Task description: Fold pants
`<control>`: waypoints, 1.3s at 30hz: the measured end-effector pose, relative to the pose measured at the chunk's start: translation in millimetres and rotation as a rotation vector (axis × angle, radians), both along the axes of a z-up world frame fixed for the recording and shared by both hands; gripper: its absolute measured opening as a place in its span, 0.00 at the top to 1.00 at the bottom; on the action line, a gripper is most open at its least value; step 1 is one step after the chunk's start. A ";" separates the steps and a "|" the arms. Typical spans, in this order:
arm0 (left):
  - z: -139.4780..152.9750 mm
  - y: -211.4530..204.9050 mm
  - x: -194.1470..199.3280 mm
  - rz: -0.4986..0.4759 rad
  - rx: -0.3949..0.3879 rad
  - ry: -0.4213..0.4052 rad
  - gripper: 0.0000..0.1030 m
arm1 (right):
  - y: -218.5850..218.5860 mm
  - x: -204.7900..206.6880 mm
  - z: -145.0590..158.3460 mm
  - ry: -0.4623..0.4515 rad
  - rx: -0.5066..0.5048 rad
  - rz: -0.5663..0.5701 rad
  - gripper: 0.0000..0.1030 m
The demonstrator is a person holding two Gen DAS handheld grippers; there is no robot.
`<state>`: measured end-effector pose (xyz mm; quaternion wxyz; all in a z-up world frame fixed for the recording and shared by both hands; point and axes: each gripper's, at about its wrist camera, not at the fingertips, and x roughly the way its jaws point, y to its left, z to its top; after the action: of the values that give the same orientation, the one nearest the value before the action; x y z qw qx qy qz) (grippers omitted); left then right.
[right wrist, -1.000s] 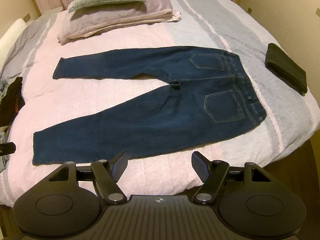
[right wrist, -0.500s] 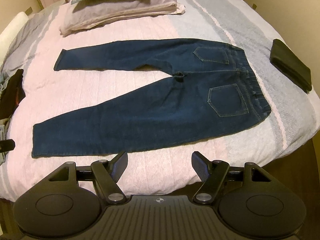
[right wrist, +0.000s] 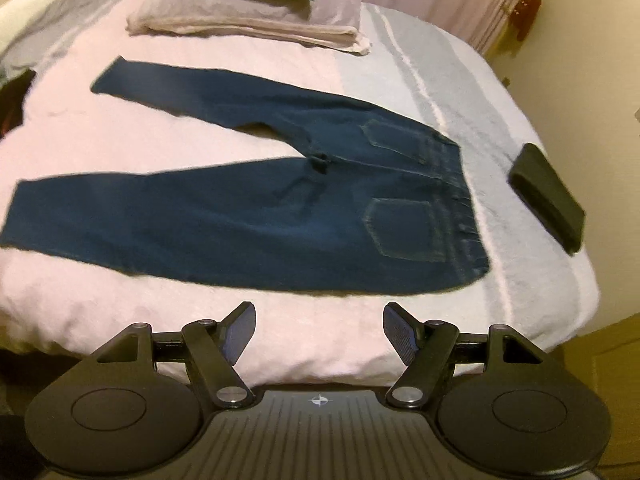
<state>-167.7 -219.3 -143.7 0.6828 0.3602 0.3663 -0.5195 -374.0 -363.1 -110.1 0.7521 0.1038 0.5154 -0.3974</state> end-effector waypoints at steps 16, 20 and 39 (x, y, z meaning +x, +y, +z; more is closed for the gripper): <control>-5.0 -132.0 98.7 -0.162 -0.017 -0.065 0.03 | -157.6 28.4 0.1 0.030 -0.040 0.236 0.34; -20.5 -193.5 131.7 -0.144 -0.016 -0.082 0.04 | -248.3 46.8 -22.6 0.047 -0.027 0.361 0.34; -152.2 -362.7 321.8 -0.375 0.184 -0.077 0.29 | -497.6 165.5 -155.4 0.101 0.117 0.617 0.35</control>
<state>154.1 -582.0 -295.9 0.5518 0.5022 0.3123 -0.5880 -208.5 -860.7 -265.5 0.8032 -0.0343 0.5814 -0.1249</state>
